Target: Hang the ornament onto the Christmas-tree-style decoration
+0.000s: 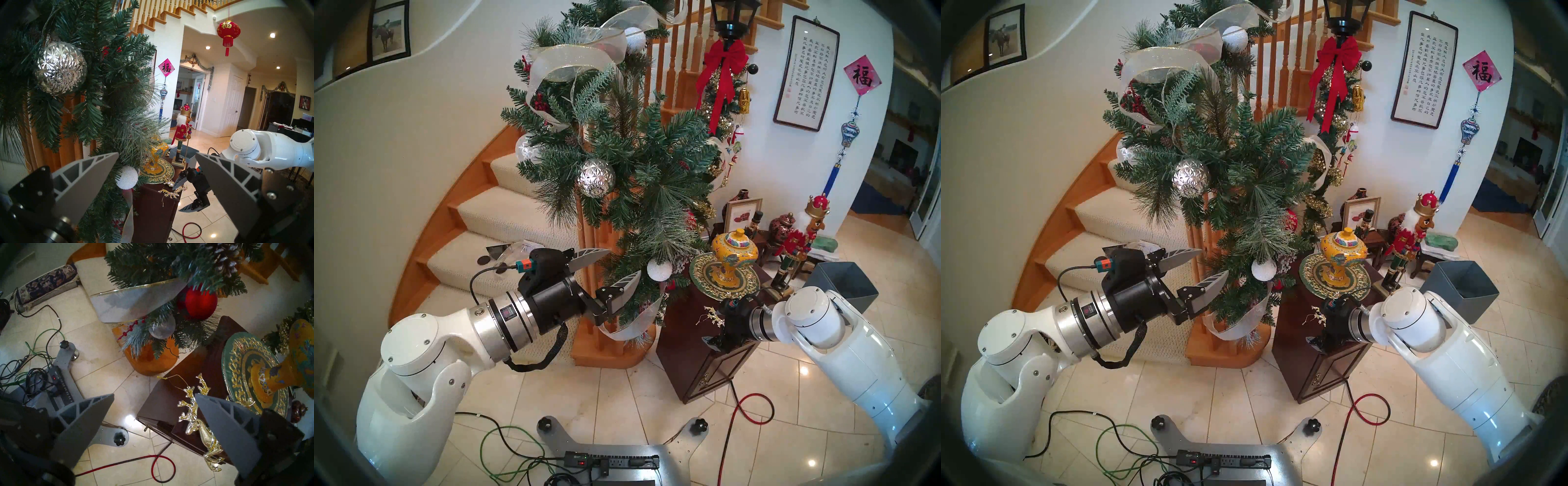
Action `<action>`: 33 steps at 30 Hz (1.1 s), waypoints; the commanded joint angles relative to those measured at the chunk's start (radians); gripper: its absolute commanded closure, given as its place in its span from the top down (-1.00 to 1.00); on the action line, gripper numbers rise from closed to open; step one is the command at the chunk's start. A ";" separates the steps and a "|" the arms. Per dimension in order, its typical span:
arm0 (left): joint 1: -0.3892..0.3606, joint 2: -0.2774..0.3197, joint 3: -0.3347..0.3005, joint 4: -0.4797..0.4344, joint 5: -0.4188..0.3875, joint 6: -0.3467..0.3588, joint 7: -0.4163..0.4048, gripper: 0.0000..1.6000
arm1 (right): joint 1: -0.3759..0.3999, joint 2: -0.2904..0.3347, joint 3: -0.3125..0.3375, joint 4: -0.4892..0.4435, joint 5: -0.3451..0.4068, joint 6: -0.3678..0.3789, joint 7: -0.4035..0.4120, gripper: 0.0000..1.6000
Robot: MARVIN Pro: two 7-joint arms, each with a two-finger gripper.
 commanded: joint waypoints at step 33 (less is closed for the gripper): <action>-0.001 0.000 -0.001 -0.005 0.000 -0.001 0.000 1.00 | 0.181 -0.002 -0.140 0.075 -0.121 -0.072 0.017 1.00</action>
